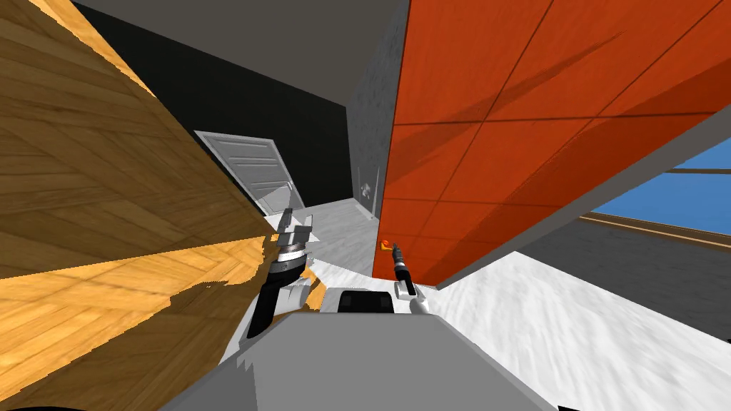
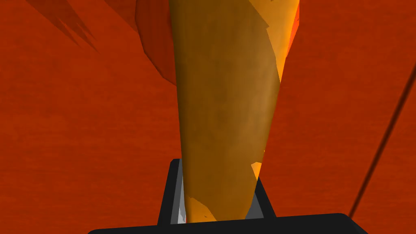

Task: Push the door open

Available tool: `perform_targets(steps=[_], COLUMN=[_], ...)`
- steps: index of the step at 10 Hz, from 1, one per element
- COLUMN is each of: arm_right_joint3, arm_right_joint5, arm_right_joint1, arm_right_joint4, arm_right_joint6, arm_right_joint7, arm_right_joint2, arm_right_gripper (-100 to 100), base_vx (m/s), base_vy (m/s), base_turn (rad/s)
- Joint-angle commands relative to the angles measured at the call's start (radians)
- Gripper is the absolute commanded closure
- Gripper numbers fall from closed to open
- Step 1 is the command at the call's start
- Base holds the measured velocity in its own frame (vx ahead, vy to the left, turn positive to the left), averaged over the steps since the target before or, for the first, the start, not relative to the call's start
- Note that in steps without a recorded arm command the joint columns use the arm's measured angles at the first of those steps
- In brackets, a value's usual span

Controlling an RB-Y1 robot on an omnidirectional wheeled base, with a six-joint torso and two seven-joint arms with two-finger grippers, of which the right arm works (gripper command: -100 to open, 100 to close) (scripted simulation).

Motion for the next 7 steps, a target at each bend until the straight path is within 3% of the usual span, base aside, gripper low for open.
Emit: perform_targets(steps=[1, 3, 7], arm_right_joint3=[-0.018, -0.037, -0.057], arm_right_joint5=[-0.008, -0.017, -0.027], arm_right_joint1=[-0.029, -0.029, -0.030], arm_right_joint4=[0.046, 0.045, 0.045], arm_right_joint6=[-0.035, -0.037, -0.038], arm_right_joint7=[-0.003, 0.010, 0.023], arm_right_joint2=[-0.019, -0.024, -0.025], arm_right_gripper=[100, 100, 100], base_vx=[0.093, 0.060, 0.148], base_vy=[0.004, 0.000, 0.030], base_turn=[0.000, -0.052, -0.048])
